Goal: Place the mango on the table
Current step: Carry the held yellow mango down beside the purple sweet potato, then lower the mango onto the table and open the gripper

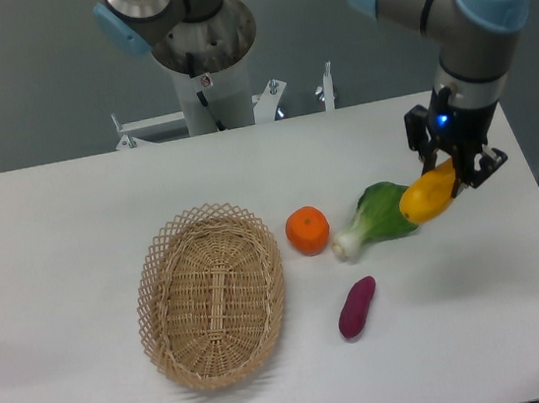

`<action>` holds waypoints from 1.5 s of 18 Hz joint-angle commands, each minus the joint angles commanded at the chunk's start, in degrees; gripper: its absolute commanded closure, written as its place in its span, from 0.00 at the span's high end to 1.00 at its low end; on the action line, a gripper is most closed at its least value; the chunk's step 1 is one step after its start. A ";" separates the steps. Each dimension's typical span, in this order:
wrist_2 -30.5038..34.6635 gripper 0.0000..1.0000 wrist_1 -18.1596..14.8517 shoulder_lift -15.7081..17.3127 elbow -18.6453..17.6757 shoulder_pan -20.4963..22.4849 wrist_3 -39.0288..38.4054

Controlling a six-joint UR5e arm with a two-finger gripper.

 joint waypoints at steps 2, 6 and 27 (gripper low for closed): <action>0.09 0.42 1.76 -1.40 -0.09 -0.18 -0.27; -0.35 0.41 9.30 -7.64 0.35 -0.44 -0.09; -0.09 0.46 16.97 -14.95 -2.20 -4.31 0.17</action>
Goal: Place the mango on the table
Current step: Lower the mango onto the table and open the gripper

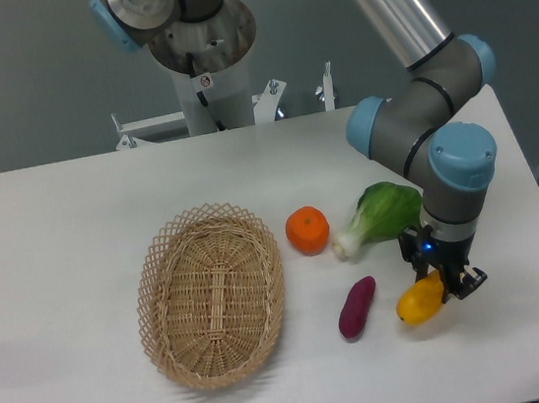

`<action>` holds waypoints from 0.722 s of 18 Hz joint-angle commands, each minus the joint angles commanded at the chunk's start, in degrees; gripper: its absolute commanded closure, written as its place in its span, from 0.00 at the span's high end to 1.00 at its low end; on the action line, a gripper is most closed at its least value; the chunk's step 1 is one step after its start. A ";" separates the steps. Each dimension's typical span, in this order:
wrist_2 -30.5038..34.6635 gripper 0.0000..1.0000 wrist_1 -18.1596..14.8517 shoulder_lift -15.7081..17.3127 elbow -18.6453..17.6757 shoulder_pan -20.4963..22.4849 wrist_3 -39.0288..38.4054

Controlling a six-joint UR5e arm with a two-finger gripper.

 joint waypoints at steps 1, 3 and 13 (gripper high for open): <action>0.09 0.49 0.09 0.00 -0.18 0.00 0.00; 0.09 0.65 0.09 0.09 0.00 0.00 -0.17; -1.14 1.00 1.50 3.25 2.37 -0.44 -4.21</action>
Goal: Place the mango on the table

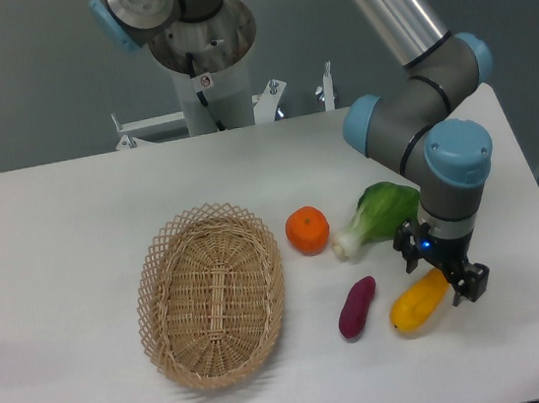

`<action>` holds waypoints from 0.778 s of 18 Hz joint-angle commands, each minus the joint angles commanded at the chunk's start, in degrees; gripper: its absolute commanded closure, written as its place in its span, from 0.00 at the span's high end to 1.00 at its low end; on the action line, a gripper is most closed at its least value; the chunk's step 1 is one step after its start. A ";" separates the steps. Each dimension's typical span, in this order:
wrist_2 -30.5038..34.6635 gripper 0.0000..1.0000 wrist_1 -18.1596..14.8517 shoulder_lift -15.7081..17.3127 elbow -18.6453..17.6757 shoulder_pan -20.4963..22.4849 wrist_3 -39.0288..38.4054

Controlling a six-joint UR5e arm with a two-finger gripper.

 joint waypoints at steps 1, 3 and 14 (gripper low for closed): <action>0.17 1.00 -0.09 0.44 0.61 -0.61 -0.18; 0.43 1.00 -1.31 1.75 2.54 -0.79 -0.27; 0.70 1.00 -29.17 10.72 11.61 5.17 7.08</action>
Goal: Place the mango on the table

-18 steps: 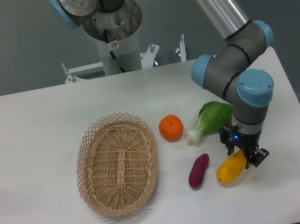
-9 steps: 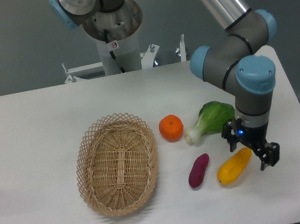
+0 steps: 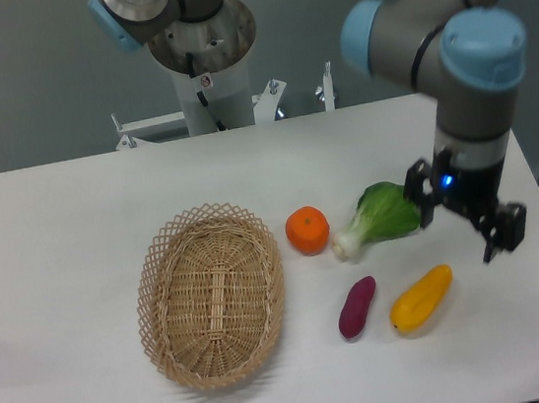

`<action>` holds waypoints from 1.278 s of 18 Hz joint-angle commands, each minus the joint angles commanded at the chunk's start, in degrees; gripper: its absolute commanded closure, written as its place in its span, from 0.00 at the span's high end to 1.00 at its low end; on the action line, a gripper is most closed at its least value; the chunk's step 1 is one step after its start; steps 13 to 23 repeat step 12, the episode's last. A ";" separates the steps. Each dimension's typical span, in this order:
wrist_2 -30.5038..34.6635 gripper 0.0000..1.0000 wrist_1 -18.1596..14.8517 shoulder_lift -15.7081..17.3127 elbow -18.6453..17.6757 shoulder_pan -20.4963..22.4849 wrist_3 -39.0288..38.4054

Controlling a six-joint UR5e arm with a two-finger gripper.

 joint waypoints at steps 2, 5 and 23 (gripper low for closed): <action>0.09 1.00 -3.08 1.23 -0.09 2.64 3.62; 1.14 1.00 -4.76 2.29 -0.70 5.36 7.22; 0.97 1.00 -5.64 2.29 -0.70 6.08 8.47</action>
